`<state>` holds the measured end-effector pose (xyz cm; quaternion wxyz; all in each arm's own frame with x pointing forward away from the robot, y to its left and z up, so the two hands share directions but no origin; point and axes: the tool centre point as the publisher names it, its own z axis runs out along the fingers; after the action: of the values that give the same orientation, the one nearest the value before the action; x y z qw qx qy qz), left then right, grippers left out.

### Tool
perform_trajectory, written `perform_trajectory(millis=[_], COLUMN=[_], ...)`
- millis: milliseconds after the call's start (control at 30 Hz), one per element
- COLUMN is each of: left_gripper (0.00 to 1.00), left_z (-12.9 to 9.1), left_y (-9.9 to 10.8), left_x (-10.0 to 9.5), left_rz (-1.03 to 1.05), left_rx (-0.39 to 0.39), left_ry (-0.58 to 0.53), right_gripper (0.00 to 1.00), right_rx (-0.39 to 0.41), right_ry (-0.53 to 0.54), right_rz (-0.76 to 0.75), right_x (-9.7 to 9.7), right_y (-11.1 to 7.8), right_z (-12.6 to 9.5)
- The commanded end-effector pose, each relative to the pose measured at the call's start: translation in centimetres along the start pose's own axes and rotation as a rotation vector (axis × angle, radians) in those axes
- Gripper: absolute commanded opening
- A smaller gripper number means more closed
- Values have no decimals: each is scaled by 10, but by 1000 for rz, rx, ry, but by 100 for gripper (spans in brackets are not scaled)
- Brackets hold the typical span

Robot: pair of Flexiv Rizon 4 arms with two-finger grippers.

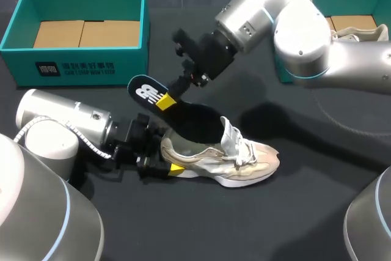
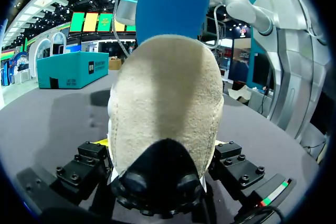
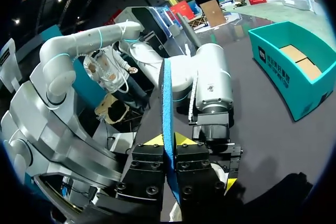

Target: Take the shoe out of the shoebox, open the shoe tongue, remove and reinsert the insole, then place the shoe into the shoebox

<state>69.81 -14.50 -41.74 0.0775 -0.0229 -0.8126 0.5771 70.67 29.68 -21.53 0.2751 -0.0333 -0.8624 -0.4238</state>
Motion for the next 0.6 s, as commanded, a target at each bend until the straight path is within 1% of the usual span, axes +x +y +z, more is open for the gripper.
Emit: perform_trajectory(millis=[33, 100, 133, 167, 567, 600], left_gripper=[0, 0, 0, 0, 0, 0], left_z=[1, 1, 1, 1, 1, 1], left_y=[2, 2, 2, 2, 2, 2], left_x=[-1, -1, -1, -1, -1, -1], left_rz=[0, 0, 0, 0, 0, 0], left_rx=[-1, -1, -1, -1, -1, -1], left_ry=[0, 0, 0, 0, 0, 0], right_gripper=[0, 0, 0, 0, 0, 0], right_rx=[-22, -62, -113, -135, -135, -182], right_ry=[-54, -79, -77, -75, -75, -85], right_rz=[-18, -3, 40, 40, 40, 61], right_x=[26, 36, 41, 47, 47, 50], right_y=[19, 31, 36, 40, 40, 40], right_z=[-20, -33, -40, -46, -46, -49])
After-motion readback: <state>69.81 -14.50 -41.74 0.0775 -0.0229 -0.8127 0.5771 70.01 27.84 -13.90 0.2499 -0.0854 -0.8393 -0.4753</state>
